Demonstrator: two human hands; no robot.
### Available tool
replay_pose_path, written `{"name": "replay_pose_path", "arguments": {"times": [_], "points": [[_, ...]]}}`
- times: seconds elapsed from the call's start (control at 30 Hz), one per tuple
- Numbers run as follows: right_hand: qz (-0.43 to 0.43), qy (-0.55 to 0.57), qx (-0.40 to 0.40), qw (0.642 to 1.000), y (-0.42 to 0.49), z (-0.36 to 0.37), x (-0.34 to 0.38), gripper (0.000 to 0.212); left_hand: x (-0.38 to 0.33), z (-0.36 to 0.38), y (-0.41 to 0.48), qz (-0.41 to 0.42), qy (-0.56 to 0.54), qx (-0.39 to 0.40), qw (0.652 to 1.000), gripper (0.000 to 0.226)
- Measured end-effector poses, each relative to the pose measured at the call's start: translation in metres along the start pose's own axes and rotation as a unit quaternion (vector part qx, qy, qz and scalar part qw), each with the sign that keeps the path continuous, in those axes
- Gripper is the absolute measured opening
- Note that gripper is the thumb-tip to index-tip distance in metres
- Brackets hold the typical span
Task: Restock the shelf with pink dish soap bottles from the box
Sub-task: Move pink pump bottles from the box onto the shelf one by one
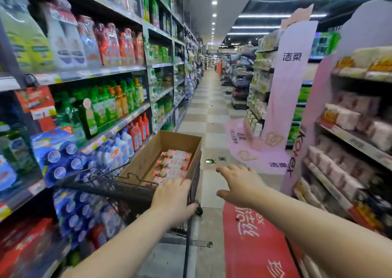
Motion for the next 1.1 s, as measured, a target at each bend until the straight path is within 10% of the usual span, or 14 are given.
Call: {"name": "replay_pose_path", "arguments": {"times": [0.57, 1.1], "points": [[0.068, 0.013, 0.054, 0.996, 0.194, 0.051, -0.144, 0.064, -0.023, 0.087, 0.249, 0.037, -0.029, 0.052, 0.998, 0.067], [-0.121, 0.016, 0.129, 0.984, 0.398, 0.099, -0.226, 0.065, -0.001, 0.165, 0.384, -0.183, -0.065, 0.121, 0.973, 0.068]]}}
Point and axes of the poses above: each hand's wrist, its own y-axis towards the middle knuckle, its own z-axis out of the palm, x = y × z, the point moved 10 cm from there along y, towards the middle knuckle, and after that the axes turned 8 degrees about y, right-handed, at the moved point
